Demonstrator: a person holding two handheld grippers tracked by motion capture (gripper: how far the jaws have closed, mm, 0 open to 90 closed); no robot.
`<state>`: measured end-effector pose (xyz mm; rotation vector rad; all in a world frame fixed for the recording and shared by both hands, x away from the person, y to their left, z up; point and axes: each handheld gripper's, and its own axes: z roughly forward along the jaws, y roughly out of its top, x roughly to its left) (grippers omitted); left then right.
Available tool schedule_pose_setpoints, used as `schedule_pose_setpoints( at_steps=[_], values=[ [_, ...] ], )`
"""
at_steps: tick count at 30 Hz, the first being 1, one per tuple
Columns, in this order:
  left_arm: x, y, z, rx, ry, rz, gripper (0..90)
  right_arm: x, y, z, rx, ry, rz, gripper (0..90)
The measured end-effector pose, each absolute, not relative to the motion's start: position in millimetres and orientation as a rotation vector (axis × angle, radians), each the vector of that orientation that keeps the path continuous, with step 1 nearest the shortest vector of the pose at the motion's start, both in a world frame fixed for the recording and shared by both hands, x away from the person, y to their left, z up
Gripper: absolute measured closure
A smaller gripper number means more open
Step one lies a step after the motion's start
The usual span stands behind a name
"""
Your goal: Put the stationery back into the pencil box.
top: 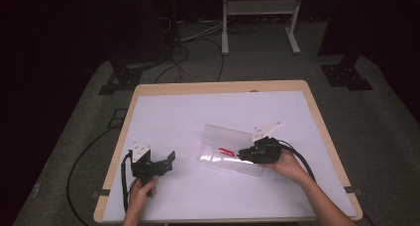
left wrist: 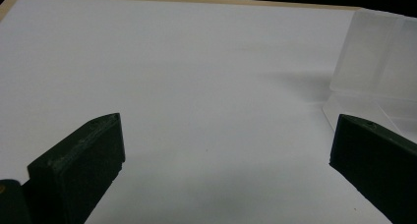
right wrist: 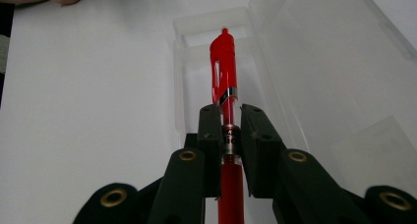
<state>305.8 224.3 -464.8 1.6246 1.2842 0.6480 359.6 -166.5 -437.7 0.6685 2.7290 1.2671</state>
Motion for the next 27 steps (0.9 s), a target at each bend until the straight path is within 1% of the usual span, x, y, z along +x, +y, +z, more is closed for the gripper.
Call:
schedule_pose_setpoints(
  at_steps=[27],
  values=[
    [306.0,224.5,-464.8,1.624,1.285,0.648,0.0,365.1,-160.9,-447.3,0.667,2.746,1.250,78.8]
  ],
)
